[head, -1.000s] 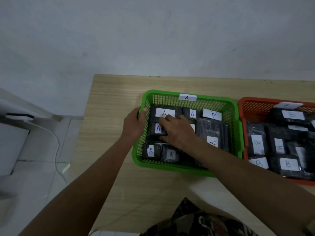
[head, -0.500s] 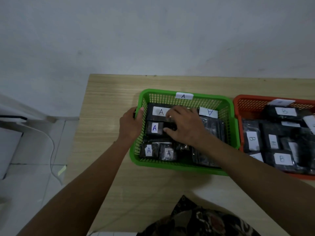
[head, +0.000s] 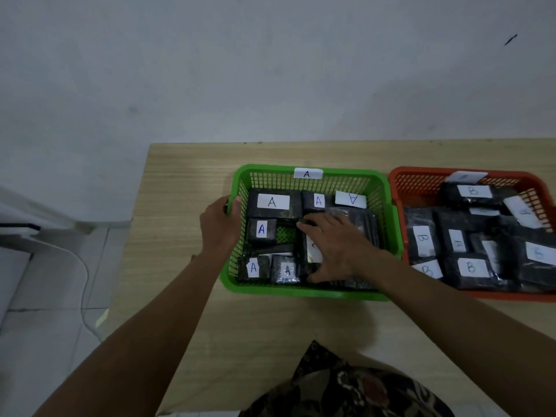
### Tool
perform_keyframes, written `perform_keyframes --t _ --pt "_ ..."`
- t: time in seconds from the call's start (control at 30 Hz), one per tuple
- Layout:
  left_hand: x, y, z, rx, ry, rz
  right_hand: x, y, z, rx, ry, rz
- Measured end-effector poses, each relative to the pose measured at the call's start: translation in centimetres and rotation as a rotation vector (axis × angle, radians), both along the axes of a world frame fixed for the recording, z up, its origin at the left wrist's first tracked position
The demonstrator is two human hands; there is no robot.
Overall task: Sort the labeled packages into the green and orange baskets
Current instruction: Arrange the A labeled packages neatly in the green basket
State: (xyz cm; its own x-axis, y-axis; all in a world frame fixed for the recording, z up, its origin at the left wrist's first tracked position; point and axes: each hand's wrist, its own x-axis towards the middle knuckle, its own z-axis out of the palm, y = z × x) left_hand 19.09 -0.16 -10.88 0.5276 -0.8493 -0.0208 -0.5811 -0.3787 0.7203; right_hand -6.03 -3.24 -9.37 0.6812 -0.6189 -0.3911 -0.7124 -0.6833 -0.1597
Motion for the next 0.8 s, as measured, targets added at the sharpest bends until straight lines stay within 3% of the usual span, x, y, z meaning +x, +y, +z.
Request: perform_keyframes --t 0.57,0.8 --pt "0.1 -0.1 -0.7 -0.021 -0.046 -0.002 0.9 1.7 -0.8 0.075 0.022 -0.01" --pt "0.2 -0.2 -1.0 -0.01 -0.04 0.0 2.8 1.2 0.0 -0.065 -0.082 0.144"
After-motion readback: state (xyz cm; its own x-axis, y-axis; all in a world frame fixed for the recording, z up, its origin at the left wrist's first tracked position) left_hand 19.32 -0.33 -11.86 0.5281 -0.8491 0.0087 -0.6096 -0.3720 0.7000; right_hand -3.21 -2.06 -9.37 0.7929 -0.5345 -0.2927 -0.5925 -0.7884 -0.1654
